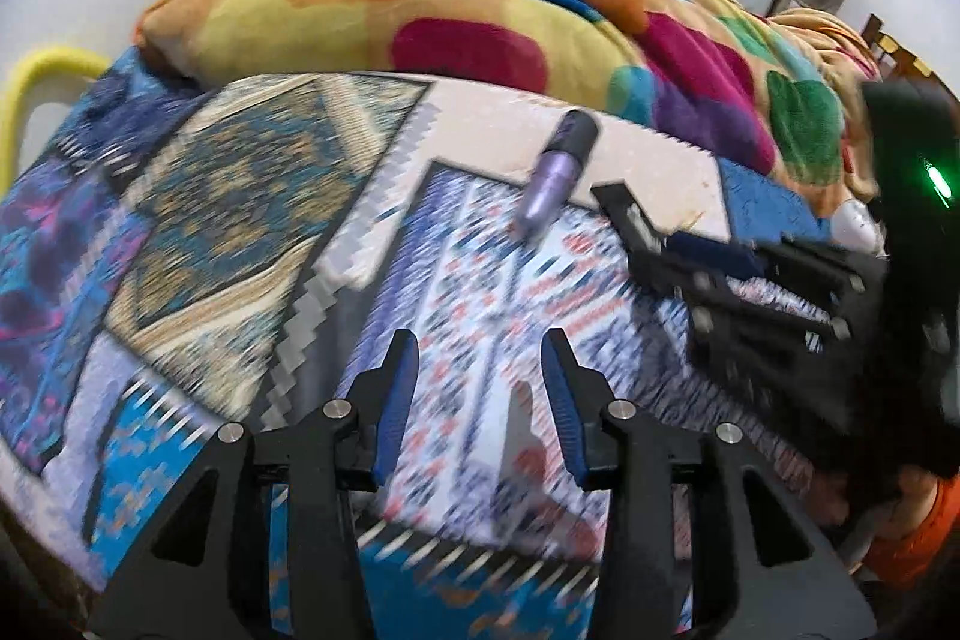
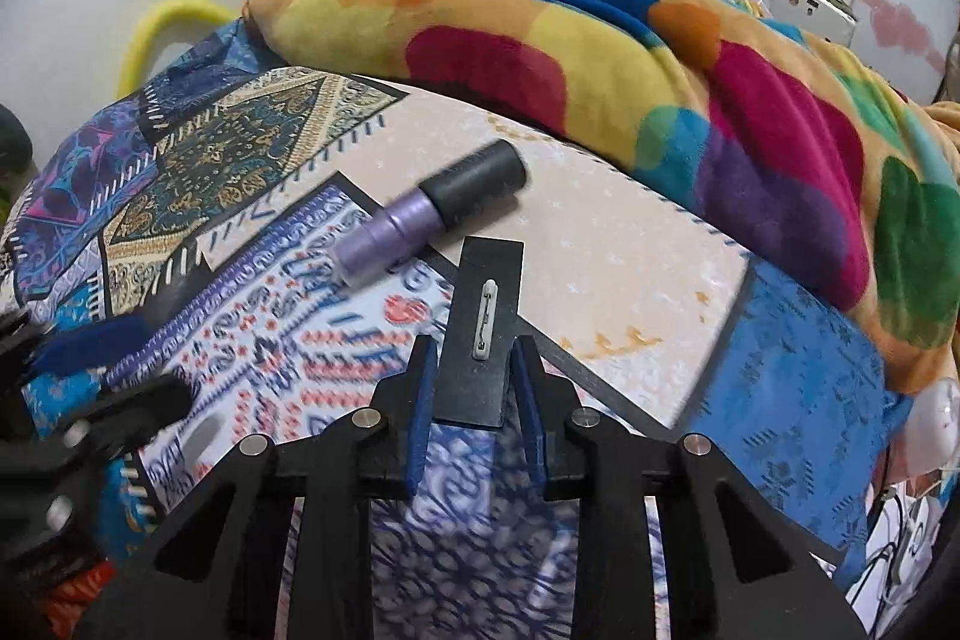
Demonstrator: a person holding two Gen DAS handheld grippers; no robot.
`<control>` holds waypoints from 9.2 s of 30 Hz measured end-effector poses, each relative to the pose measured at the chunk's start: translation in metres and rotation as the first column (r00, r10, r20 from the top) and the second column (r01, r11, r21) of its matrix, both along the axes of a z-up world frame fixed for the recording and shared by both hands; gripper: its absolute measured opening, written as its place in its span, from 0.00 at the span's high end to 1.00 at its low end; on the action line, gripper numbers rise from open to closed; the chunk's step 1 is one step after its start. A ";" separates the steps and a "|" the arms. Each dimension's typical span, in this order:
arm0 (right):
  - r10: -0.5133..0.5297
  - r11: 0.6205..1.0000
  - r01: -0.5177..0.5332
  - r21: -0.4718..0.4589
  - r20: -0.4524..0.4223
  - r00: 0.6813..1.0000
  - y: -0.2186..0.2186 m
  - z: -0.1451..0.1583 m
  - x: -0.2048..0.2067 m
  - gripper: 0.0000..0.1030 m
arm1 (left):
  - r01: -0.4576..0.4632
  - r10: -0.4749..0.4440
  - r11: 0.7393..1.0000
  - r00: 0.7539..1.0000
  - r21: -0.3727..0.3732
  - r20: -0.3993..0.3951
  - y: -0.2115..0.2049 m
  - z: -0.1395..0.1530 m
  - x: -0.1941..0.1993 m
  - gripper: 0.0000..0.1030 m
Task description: Collect trash
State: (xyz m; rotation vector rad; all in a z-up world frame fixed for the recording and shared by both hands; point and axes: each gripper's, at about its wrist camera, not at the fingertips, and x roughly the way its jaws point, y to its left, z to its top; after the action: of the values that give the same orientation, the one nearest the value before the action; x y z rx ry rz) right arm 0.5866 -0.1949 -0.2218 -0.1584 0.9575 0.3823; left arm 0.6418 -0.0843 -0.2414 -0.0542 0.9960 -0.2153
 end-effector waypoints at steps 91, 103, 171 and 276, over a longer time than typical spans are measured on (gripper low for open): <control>0.004 1.000 -0.004 -0.018 -0.015 1.000 -0.042 -0.008 -0.082 0.78 | 0.058 -0.060 0.998 0.991 0.020 0.121 -0.042 0.024 -0.137 0.75; 0.012 1.000 -0.013 0.024 0.018 1.000 -0.029 0.049 -0.118 0.78 | -0.016 0.015 1.000 0.984 0.003 0.176 -0.005 0.073 -0.180 0.75; 0.529 0.849 -0.517 0.114 -0.177 0.830 0.331 0.005 -0.297 0.55 | -0.597 0.574 0.797 0.795 -0.087 -0.195 0.343 -0.069 -0.386 0.75; -0.151 0.956 -0.023 0.293 0.558 0.816 -0.013 0.259 -0.586 0.00 | -0.315 0.287 0.947 0.745 -0.062 0.602 0.078 0.254 -0.670 0.06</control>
State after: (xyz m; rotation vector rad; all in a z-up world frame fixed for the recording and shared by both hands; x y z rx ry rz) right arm 0.0006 -0.2082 0.0375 0.0293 0.2940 0.3747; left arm -0.0281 -0.0062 0.0129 -0.0990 0.3321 0.0941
